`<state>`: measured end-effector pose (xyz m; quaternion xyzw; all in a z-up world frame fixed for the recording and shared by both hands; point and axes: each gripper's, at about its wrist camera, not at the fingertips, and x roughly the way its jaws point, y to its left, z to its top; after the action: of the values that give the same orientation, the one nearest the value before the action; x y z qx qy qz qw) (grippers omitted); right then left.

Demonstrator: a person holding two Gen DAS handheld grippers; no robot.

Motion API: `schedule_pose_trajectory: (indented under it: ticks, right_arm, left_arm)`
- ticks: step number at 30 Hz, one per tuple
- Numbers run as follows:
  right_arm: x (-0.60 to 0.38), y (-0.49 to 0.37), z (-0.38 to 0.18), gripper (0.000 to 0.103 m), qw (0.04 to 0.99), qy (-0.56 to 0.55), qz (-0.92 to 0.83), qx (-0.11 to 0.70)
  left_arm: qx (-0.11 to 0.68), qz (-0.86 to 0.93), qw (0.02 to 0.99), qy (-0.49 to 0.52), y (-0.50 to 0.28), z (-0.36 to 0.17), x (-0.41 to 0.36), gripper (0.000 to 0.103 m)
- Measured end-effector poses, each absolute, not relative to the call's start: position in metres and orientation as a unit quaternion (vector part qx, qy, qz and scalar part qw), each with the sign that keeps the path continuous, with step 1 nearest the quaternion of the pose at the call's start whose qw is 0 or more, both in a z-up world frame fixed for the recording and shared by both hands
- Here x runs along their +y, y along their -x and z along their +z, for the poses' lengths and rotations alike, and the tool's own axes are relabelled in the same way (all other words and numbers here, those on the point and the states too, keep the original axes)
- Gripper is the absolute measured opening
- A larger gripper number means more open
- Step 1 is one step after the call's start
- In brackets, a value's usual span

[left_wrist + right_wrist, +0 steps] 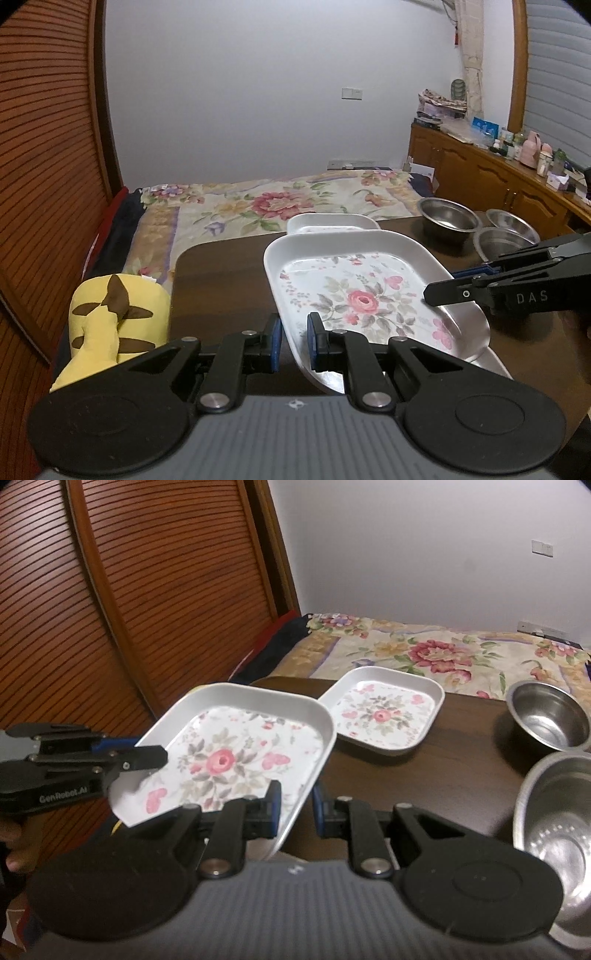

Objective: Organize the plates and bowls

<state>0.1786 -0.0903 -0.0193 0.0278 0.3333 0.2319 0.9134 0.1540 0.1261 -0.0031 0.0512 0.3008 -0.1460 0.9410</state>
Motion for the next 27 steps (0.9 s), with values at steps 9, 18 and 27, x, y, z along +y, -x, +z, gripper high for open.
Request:
schedule_pose_trajectory:
  ticks: [9, 18, 27]
  right_arm:
    - [-0.117, -0.16, -0.015, 0.02, 0.919, -0.034, 0.224, 0.322]
    - [-0.138, -0.146, -0.014, 0.02, 0.922, -0.04, 0.219, 0.318]
    - [-0.152, -0.134, -0.013, 0.02, 0.924, -0.041, 0.218, 0.313]
  left_arm:
    - [0.296, -0.159, 0.94, -0.061, -0.136, 0.002, 0.099, 0.016]
    - [0.294, -0.171, 0.938, -0.066, -0.121, 0.004, 0.079, 0.016]
    - [0.29, -0.177, 0.938, -0.071, -0.107, 0.007, 0.07, 0.016]
